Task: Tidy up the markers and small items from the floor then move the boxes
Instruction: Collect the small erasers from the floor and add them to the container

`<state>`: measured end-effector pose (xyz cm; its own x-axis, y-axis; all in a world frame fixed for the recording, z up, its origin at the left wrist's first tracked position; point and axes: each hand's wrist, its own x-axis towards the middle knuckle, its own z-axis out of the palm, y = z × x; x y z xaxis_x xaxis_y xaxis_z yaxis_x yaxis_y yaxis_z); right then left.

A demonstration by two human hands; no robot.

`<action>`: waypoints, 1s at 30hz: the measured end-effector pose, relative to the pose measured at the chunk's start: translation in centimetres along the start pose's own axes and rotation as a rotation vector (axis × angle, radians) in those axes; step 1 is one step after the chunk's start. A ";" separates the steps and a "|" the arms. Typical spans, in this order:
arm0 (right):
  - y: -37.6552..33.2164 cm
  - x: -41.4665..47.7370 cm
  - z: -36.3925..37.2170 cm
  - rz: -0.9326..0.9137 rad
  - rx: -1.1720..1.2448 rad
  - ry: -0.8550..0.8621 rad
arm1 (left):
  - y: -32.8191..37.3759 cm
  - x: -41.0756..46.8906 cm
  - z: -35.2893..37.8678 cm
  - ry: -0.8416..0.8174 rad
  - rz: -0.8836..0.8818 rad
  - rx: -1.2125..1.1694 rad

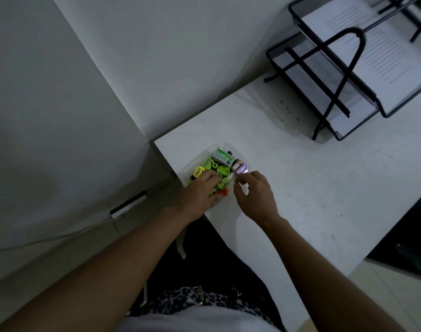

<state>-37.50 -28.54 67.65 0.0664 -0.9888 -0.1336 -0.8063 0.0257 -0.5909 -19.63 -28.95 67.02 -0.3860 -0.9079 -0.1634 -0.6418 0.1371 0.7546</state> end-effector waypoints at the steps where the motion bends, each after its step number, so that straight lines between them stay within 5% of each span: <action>1: 0.0 -0.2 -0.1 0.001 0.013 -0.006 | 0.2 0.1 0.1 -0.006 0.013 0.005; 14: -1.2 -0.8 0.7 -0.083 -0.024 -0.112 | 0.0 -0.4 -0.4 -0.021 0.060 0.328; 21: -1.1 -1.1 1.2 -0.047 -0.018 -0.096 | 0.1 0.4 -0.7 0.043 -0.048 0.097; 30: -0.5 -2.0 0.8 0.048 0.055 -0.048 | 0.3 1.7 -0.5 -0.003 -0.071 0.128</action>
<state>-36.80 -26.44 67.60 0.0575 -0.9781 -0.1999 -0.7757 0.0823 -0.6257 -20.11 -30.68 67.30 -0.3385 -0.9161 -0.2150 -0.7467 0.1225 0.6538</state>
